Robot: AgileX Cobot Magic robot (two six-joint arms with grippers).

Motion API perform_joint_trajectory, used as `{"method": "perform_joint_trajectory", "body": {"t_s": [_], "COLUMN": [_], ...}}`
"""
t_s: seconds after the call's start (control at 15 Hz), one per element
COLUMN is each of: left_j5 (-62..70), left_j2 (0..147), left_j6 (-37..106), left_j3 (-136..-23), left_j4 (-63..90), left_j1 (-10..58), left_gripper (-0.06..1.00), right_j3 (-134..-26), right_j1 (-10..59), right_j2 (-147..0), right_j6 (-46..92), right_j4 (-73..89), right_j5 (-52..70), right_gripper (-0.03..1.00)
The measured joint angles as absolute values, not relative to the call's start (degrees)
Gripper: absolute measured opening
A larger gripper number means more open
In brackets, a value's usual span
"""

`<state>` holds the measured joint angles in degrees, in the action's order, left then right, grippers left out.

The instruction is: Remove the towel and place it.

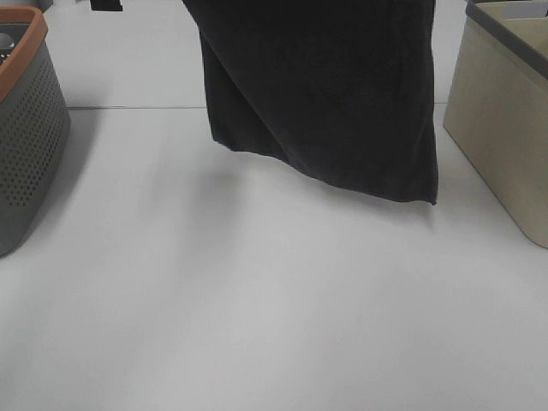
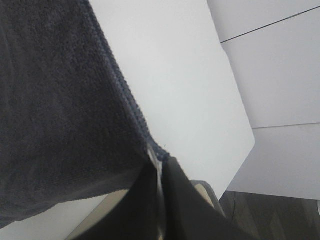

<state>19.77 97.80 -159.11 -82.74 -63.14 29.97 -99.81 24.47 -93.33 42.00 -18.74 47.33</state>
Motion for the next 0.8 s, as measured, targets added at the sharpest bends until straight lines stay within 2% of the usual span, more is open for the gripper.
{"method": "perform_joint_trajectory", "body": {"t_s": [0.07, 0.2, 0.33, 0.53, 0.8], "left_j5": [19.9, 23.8, 26.1, 26.9, 20.0], "left_j2": [98.7, 100.4, 102.2, 110.0, 120.0], "left_j6": [-166.0, -170.1, -170.2, -170.3, -170.7], "left_j3": [-82.0, -81.9, -82.7, -92.2, -107.0], "left_j4": [-71.9, -82.8, -83.9, -90.6, -95.4], "left_j1": [30.0, 30.0, 30.0, 29.3, 25.2], "left_gripper": [0.0, 0.0, 0.0, 0.0, 0.0], "right_j3": [-99.9, -99.9, -99.9, -99.9, -99.9], "right_j1": [24.5, 24.4, 23.1, 18.3, 12.9], "right_j2": [-94.7, -100.3, -102.7, -106.0, -109.5], "right_j6": [40.7, 35.1, 33.3, 32.8, 32.8], "right_j4": [-19.2, -23.8, -24.2, -22.6, -21.3], "right_j5": [46.2, 40.8, 34.8, 23.1, 4.1], "right_gripper": [0.02, 0.02, 0.02, 0.02, 0.02]}}
